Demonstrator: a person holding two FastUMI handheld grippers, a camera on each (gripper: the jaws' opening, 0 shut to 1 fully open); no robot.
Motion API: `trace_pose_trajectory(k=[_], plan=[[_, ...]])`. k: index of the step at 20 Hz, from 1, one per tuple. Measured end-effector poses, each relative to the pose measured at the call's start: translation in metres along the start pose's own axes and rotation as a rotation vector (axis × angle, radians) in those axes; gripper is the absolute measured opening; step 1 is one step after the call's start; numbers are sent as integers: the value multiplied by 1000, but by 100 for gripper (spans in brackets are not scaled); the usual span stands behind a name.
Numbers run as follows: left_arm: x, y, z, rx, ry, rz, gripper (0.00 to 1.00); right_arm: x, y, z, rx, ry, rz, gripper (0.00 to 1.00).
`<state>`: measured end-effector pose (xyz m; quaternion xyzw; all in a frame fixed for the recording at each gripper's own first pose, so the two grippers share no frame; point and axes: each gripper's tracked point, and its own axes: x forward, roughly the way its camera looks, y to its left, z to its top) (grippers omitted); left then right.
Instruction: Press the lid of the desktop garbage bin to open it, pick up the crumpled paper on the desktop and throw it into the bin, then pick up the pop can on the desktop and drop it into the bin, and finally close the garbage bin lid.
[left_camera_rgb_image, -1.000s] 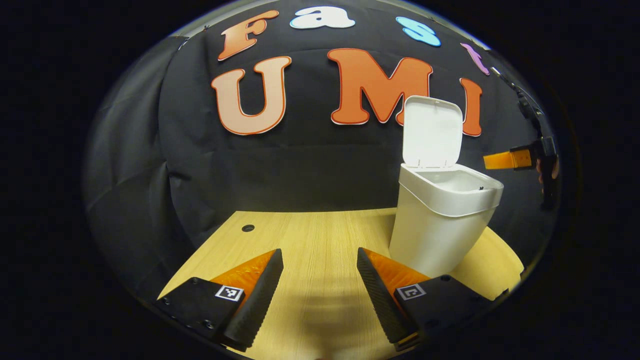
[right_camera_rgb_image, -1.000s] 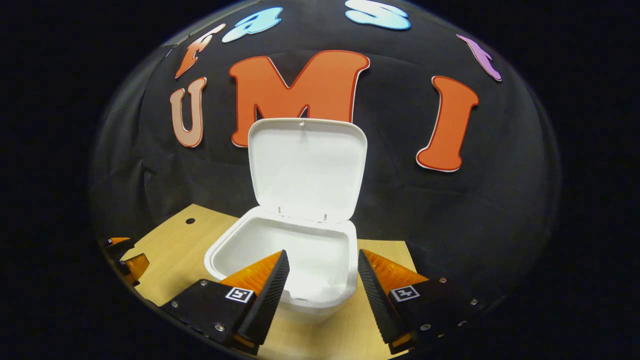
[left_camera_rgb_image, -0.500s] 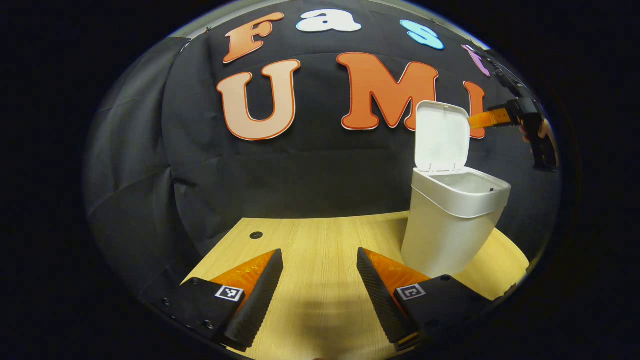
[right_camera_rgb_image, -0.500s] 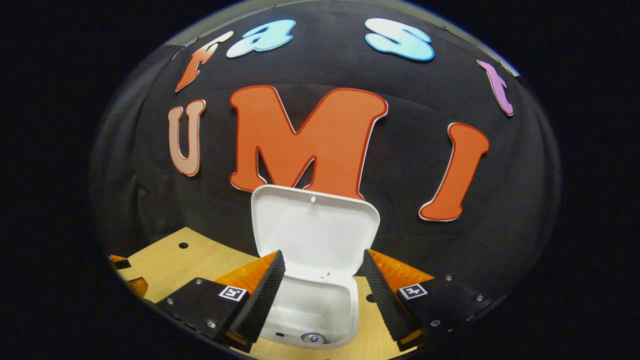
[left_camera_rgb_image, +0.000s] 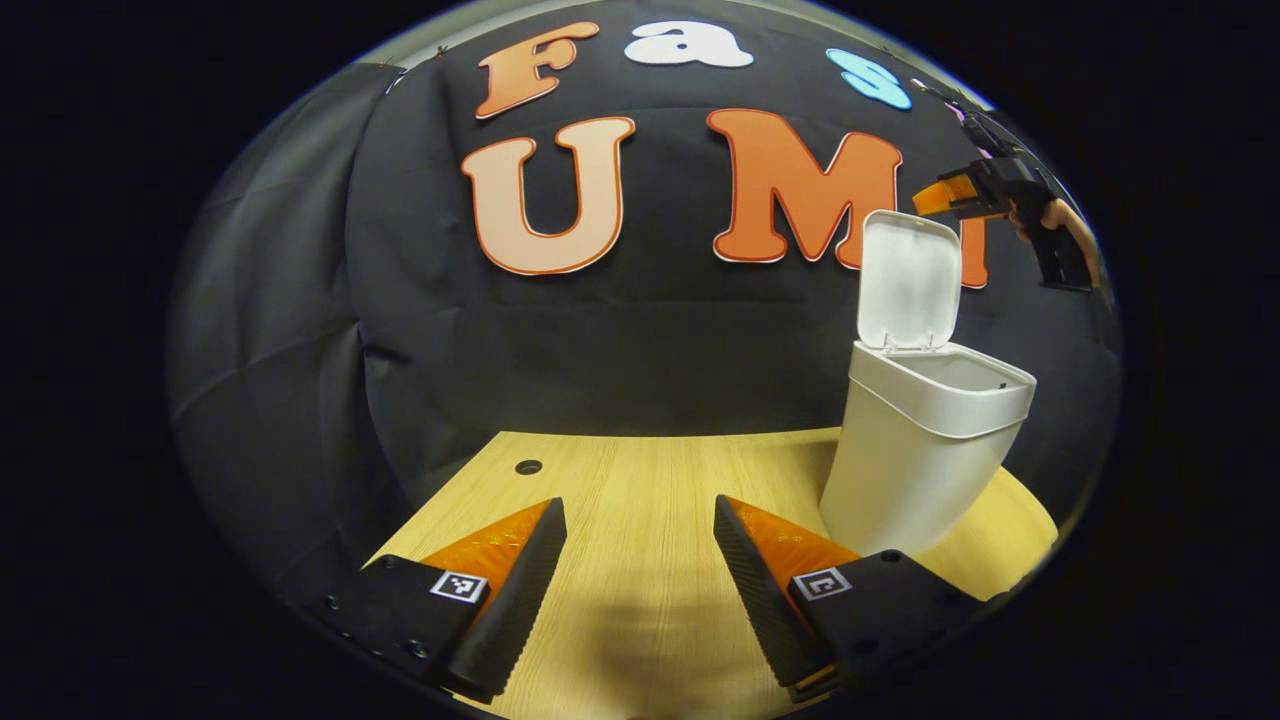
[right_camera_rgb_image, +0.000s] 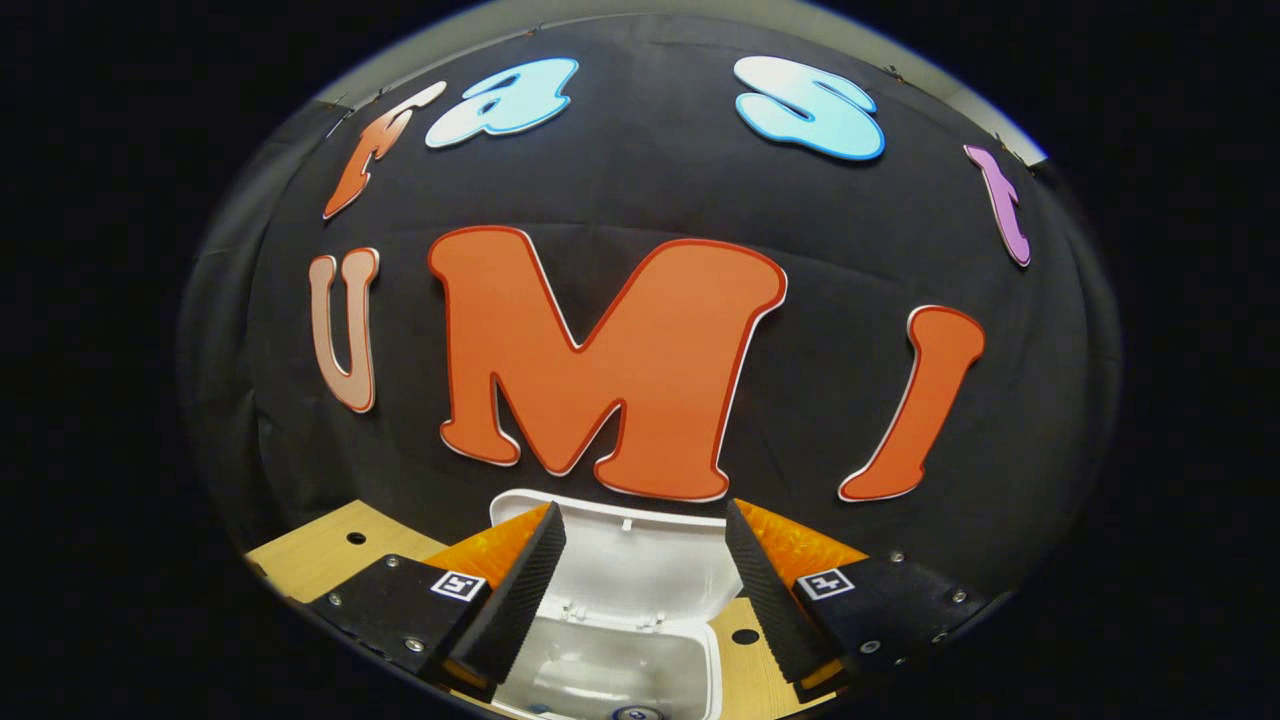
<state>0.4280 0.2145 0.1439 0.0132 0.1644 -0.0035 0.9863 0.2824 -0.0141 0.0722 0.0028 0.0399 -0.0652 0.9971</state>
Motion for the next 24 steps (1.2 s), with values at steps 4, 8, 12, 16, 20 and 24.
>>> trace_pose_trajectory(k=[4, 8, 12, 16, 20, 24], plan=[[1, 10, -9, -36, 21, 24, 95, 26, -5, -7, 66, 47, -8, 97], [-1, 22, -16, -59, 35, 55, 96, 41, -5, -8, 142, 83, 11, 97], [0, 29, -16, -61, 35, 72, 95, 46, -12, 9, 165, 23, -9, 96], [0, 27, -16, -57, 31, 72, 95, 50, -10, -15, 182, 120, 4, 96], [0, 28, -14, -49, 28, 74, 95, 40, -4, -17, 158, 137, 22, 96], [-1, 27, -13, -49, 24, 71, 95, 23, 3, -26, 159, 165, 51, 94]])
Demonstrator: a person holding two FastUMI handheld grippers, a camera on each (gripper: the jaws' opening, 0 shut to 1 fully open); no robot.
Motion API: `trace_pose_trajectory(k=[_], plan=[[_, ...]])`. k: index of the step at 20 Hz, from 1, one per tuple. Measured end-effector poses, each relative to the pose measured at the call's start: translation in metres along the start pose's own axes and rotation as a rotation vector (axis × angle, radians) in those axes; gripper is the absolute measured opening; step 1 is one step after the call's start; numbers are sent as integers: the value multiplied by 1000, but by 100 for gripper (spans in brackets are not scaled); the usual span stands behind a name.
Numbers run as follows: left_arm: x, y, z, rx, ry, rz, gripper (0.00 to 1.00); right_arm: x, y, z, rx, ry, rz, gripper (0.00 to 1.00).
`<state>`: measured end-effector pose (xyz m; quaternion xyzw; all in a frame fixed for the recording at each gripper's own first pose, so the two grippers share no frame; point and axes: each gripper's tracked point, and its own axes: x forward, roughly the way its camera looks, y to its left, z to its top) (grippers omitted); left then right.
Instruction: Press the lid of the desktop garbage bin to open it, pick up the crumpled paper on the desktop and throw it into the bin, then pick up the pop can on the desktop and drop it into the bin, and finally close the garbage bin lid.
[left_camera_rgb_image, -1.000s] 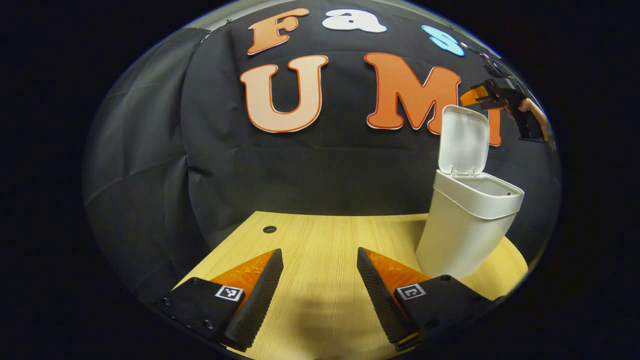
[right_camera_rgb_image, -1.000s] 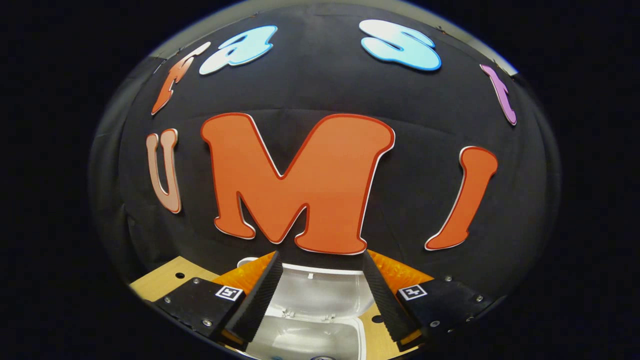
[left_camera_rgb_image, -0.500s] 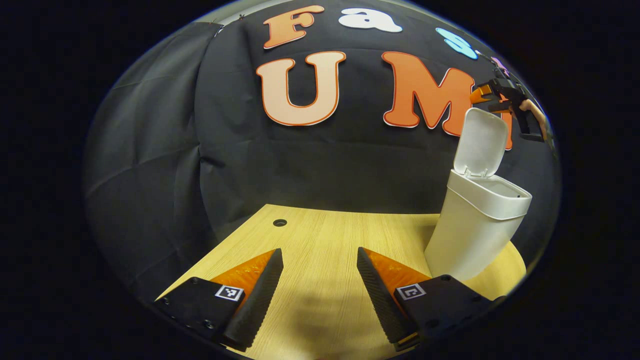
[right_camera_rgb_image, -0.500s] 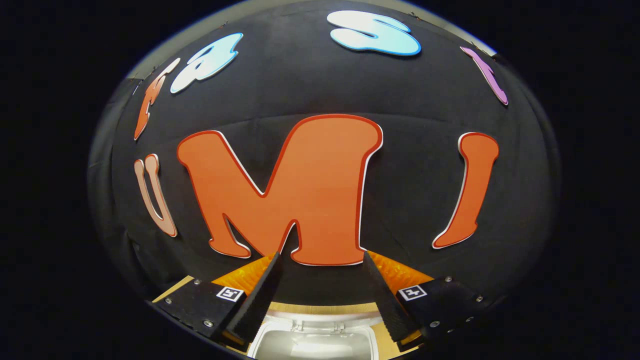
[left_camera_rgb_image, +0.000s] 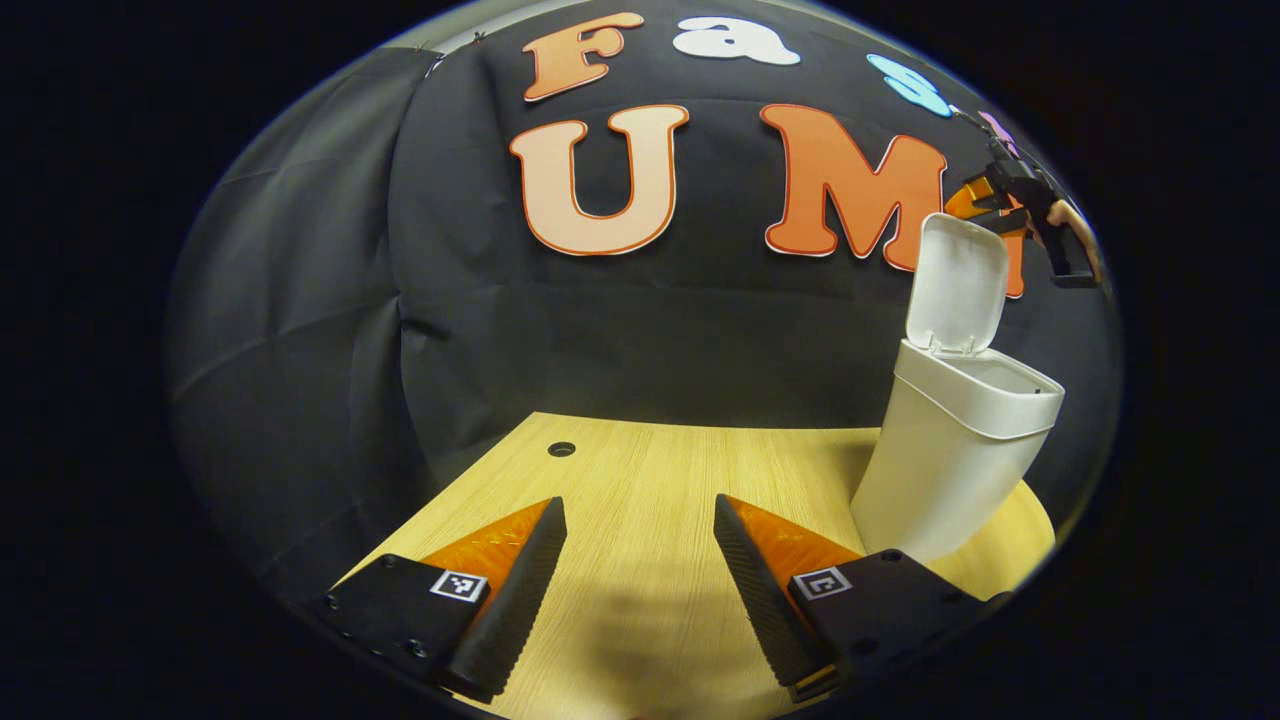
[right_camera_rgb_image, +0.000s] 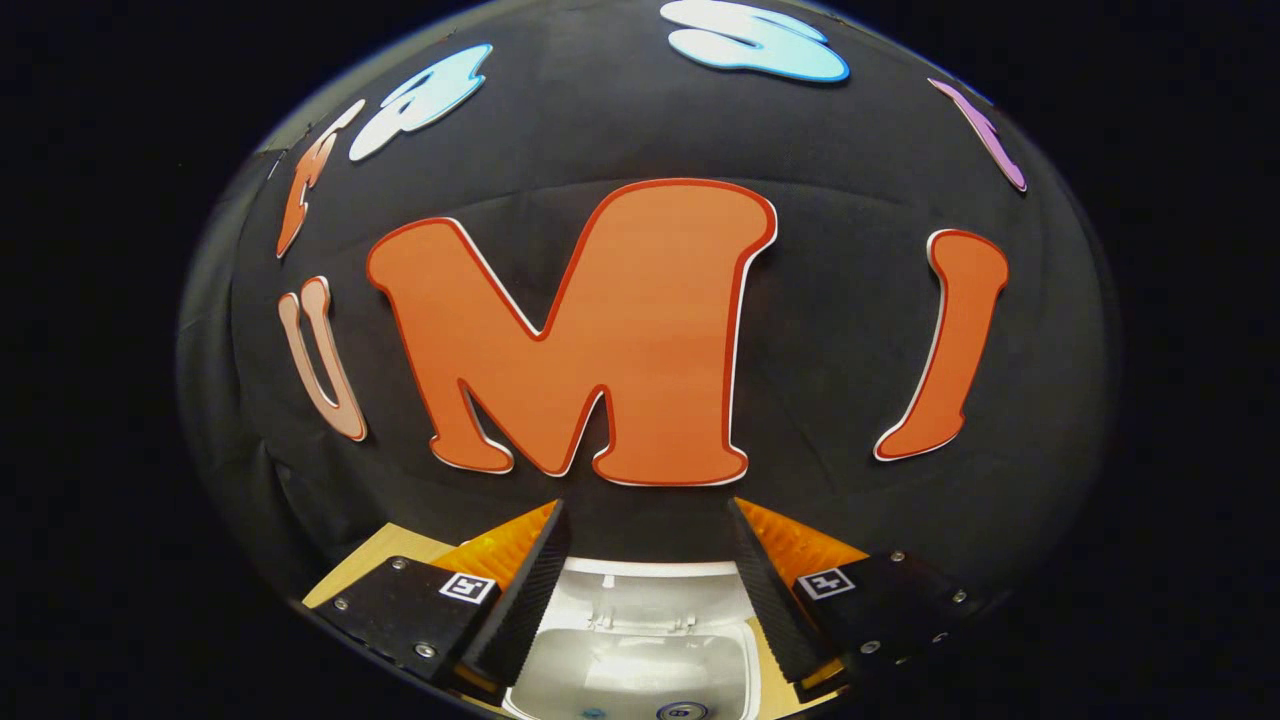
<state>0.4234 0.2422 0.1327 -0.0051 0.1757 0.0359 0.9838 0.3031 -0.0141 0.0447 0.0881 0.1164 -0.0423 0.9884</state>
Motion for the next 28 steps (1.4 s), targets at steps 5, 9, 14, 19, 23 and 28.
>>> trace_pose_trajectory(k=[5, 9, 14, 19, 23, 28], plan=[[0, -6, 2, 8, -6, -12, 96, -17, 14, -40, -25, 99, 56, 94], [-1, -11, 7, 20, -19, -23, 95, -28, 20, -70, -38, 155, 68, 94], [-1, -16, 4, 13, -11, -40, 95, -44, 23, -115, -67, 240, 79, 94], [-1, -18, 4, 15, -3, -50, 95, -60, 27, -145, -97, 296, 84, 93], [1, -19, 0, 13, 10, -59, 95, -70, 25, -168, -72, 347, 88, 92], [1, -19, -3, 7, 33, -69, 95, -79, 24, -185, -94, 355, 72, 93]])
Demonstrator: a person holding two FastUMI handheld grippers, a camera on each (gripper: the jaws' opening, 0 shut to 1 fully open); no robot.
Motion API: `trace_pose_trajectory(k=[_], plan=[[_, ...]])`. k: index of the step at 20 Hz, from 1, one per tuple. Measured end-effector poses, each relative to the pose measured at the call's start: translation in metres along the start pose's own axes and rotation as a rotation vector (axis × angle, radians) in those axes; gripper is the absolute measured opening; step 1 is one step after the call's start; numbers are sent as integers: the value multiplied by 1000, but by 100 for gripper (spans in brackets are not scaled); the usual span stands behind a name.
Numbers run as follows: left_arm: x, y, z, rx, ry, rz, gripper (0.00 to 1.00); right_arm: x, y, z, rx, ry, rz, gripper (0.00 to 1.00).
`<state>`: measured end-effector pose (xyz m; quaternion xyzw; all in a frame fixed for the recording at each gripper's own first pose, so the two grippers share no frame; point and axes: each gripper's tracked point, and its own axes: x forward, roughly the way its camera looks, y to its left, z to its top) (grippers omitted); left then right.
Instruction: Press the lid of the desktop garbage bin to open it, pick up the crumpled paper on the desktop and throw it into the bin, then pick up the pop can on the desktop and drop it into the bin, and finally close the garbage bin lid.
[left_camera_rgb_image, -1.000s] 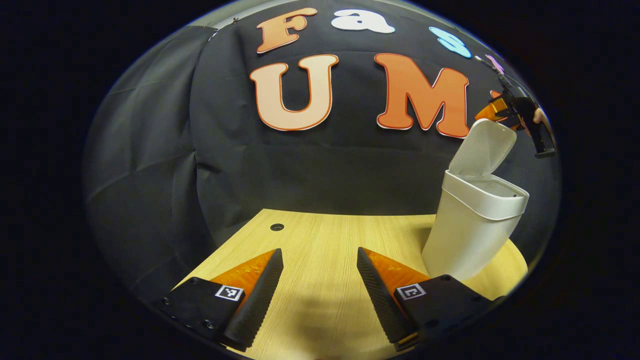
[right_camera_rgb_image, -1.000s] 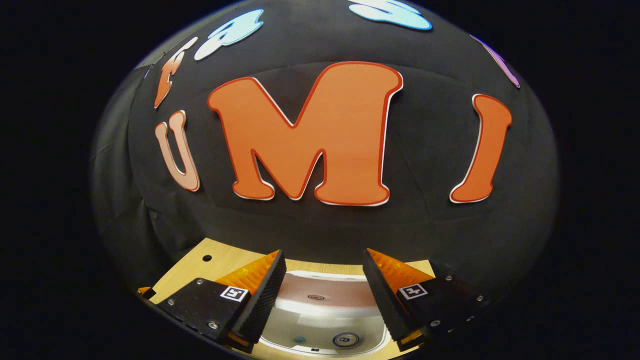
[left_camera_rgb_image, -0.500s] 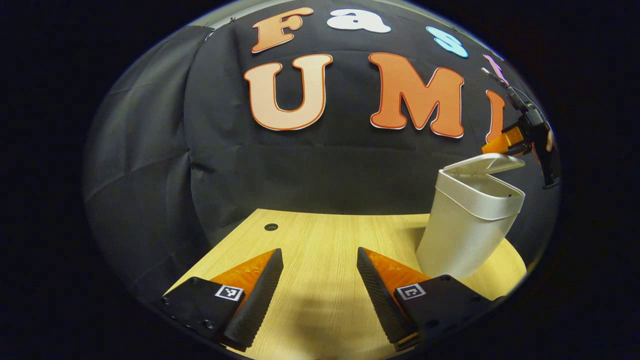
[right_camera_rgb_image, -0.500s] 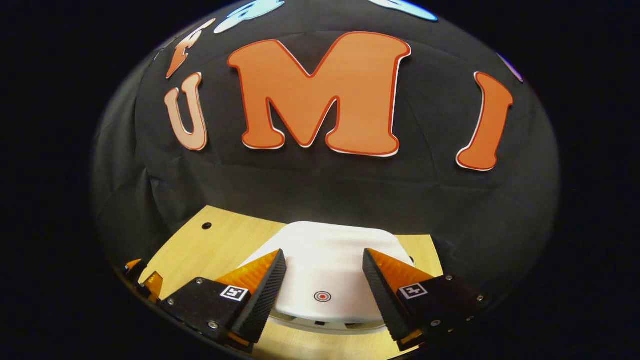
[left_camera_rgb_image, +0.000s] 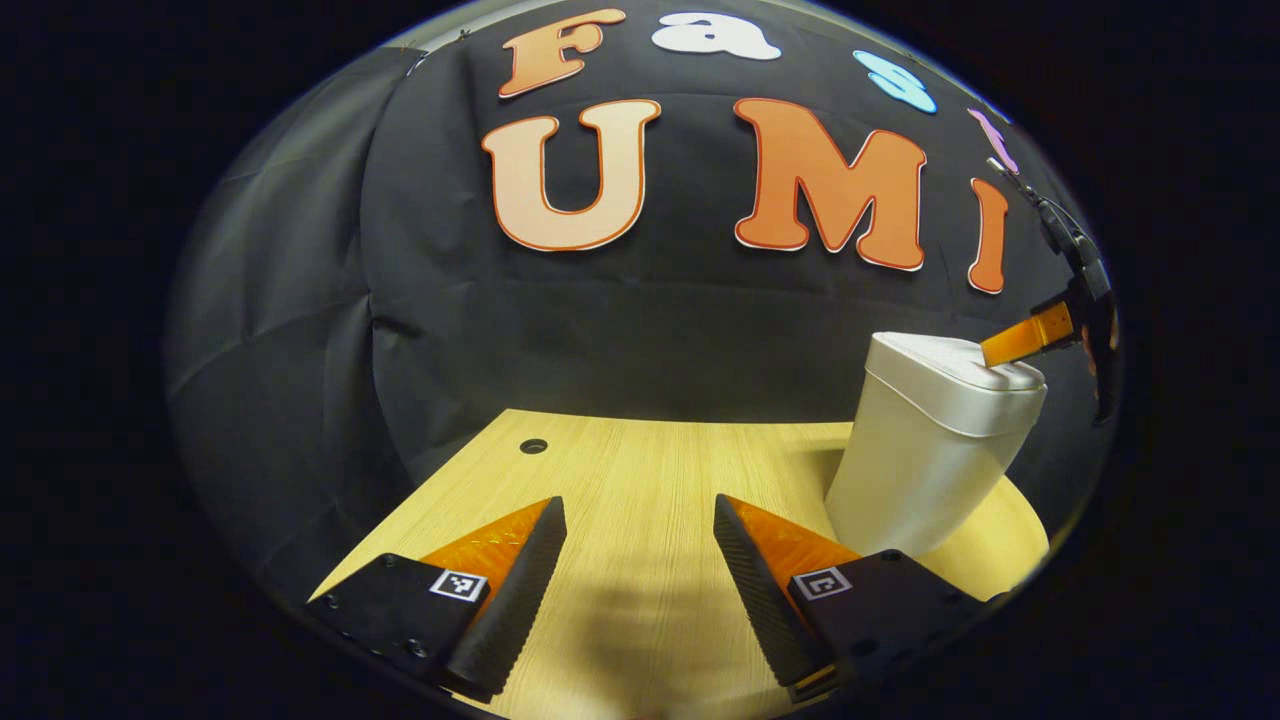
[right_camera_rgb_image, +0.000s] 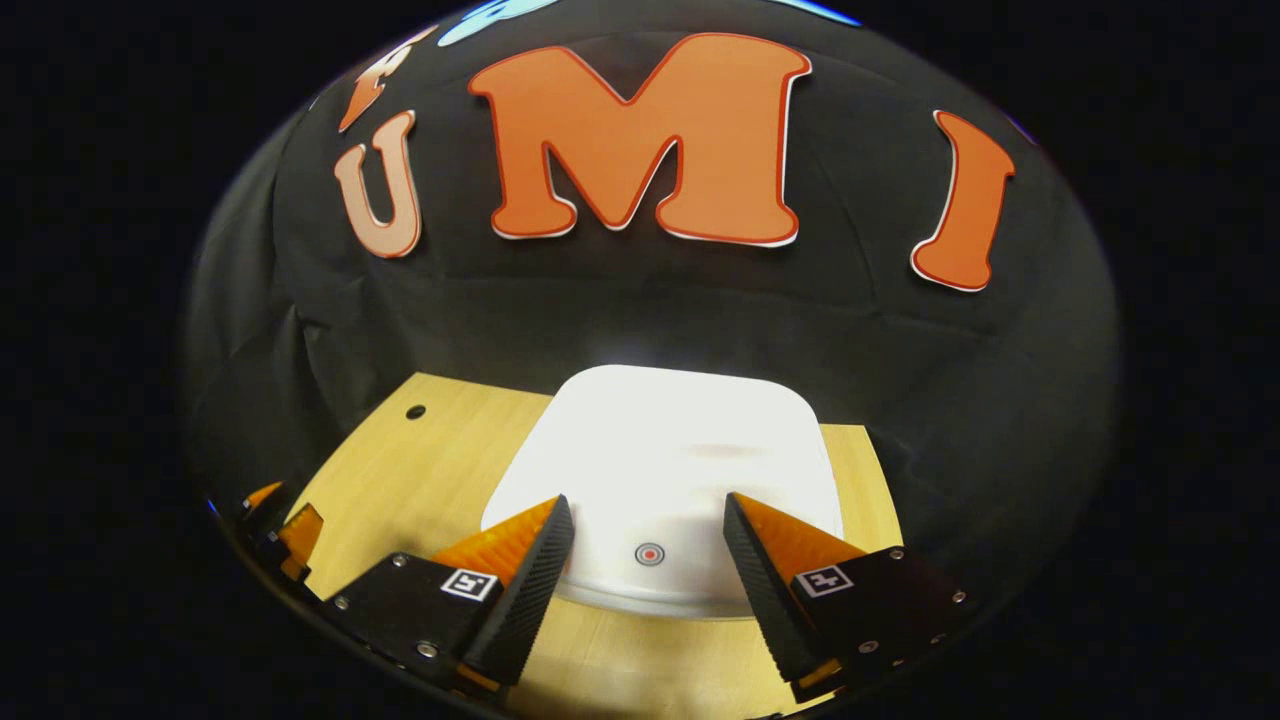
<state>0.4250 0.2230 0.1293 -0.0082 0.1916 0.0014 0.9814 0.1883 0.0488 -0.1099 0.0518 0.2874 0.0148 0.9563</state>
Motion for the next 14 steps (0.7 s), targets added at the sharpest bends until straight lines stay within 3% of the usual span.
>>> trace_pose_trajectory(k=[11, 14], plan=[[1, -14, -1, 20, 11, -27, 95, -5, 5, -8, 29, -57, -16, 76], [0, -19, -1, 28, 13, -33, 95, -5, 5, -9, 21, -54, -16, 76]])
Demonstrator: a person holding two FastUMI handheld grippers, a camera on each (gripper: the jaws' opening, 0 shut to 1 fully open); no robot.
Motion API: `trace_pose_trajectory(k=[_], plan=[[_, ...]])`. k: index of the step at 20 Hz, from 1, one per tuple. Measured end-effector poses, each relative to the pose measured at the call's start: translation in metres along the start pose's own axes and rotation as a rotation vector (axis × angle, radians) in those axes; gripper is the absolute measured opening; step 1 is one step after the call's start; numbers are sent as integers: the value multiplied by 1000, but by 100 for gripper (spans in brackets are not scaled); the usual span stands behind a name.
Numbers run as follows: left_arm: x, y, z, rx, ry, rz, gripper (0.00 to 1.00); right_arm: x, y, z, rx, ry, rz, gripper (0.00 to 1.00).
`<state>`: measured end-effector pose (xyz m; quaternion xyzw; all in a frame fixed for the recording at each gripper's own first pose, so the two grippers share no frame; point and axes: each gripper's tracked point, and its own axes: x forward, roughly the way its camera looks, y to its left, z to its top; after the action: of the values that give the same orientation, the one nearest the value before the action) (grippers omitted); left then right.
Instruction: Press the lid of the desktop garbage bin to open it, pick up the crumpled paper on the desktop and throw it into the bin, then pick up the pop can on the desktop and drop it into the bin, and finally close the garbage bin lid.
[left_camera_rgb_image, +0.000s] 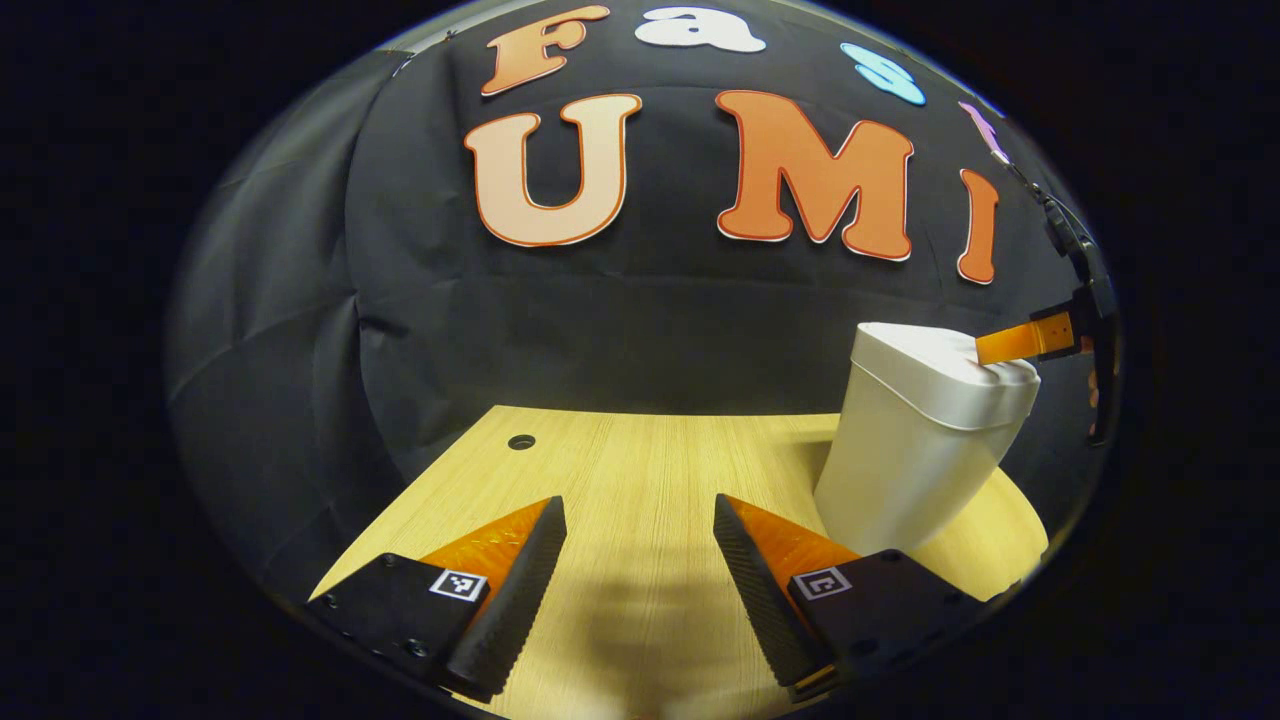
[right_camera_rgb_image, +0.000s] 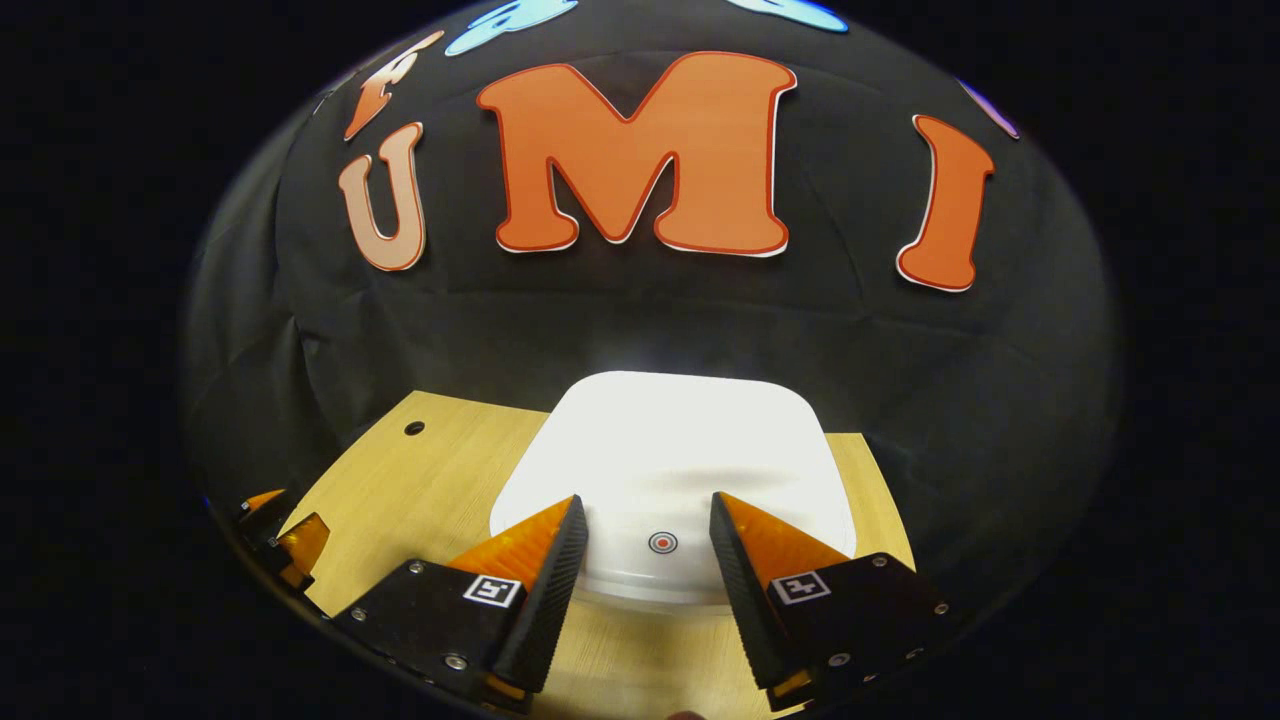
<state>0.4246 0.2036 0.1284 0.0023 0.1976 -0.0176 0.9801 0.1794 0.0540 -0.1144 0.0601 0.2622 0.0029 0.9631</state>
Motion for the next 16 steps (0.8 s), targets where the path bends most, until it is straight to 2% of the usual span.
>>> trace_pose_trajectory(k=[4, 6, 10, 11, 13, 16], plan=[[0, -9, 3, 16, -4, -13, 95, 3, 1, -1, 23, -23, 19, 77], [-2, -13, 6, 29, -12, -17, 95, 0, 1, -1, 12, -39, 15, 73], [-6, -16, 21, 81, -57, -14, 95, -2, 2, 3, -2, -140, 7, 71], [-7, -18, 25, 89, -67, -13, 95, -6, 4, 2, 4, -161, 13, 67], [-8, -19, 28, 95, -80, -9, 95, -12, 6, -1, -14, -183, 14, 84], [-13, -18, 36, 91, -102, 0, 95, -17, 5, 1, -48, -215, -3, 93]])
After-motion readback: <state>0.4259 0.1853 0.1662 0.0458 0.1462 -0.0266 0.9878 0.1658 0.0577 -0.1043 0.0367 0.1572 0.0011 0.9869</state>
